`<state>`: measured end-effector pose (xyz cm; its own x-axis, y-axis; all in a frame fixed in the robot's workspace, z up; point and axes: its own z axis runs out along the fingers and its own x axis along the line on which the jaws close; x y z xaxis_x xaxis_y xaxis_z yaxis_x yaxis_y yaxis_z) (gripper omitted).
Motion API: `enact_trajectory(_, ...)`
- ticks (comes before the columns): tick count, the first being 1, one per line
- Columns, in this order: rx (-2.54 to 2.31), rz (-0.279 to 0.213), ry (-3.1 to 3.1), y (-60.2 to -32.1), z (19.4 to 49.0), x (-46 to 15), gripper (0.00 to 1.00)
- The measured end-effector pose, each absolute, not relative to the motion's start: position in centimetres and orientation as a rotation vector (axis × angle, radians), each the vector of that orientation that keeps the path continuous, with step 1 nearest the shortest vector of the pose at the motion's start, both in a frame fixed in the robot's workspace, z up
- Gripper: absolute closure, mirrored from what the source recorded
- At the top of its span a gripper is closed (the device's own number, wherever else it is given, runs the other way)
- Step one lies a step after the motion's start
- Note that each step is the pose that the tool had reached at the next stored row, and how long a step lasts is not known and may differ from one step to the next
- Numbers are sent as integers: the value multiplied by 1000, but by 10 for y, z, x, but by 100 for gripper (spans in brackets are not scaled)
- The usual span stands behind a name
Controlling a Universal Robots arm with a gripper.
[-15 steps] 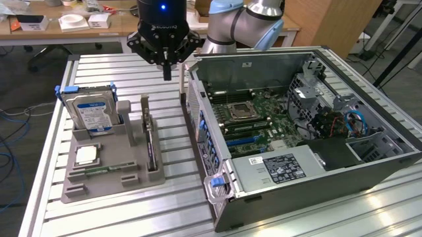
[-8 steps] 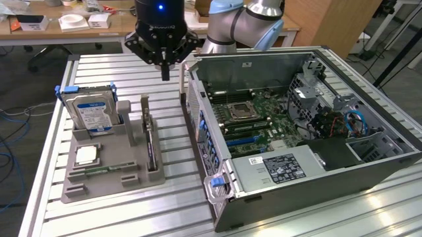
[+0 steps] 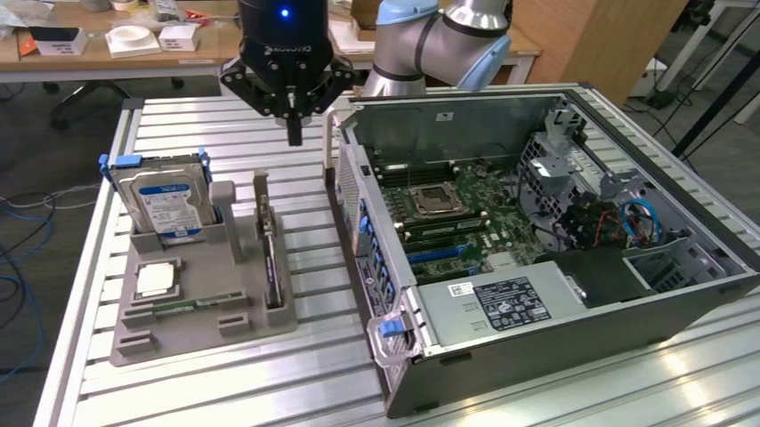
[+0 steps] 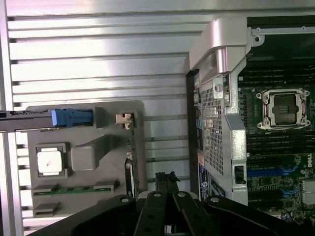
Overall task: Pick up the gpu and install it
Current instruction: 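Reach for the gpu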
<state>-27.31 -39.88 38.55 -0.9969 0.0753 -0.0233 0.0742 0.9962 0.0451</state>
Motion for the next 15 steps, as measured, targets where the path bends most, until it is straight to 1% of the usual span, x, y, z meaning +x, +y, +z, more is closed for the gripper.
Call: enact_trajectory(15,117,69,3114,-399,385,-279,89)
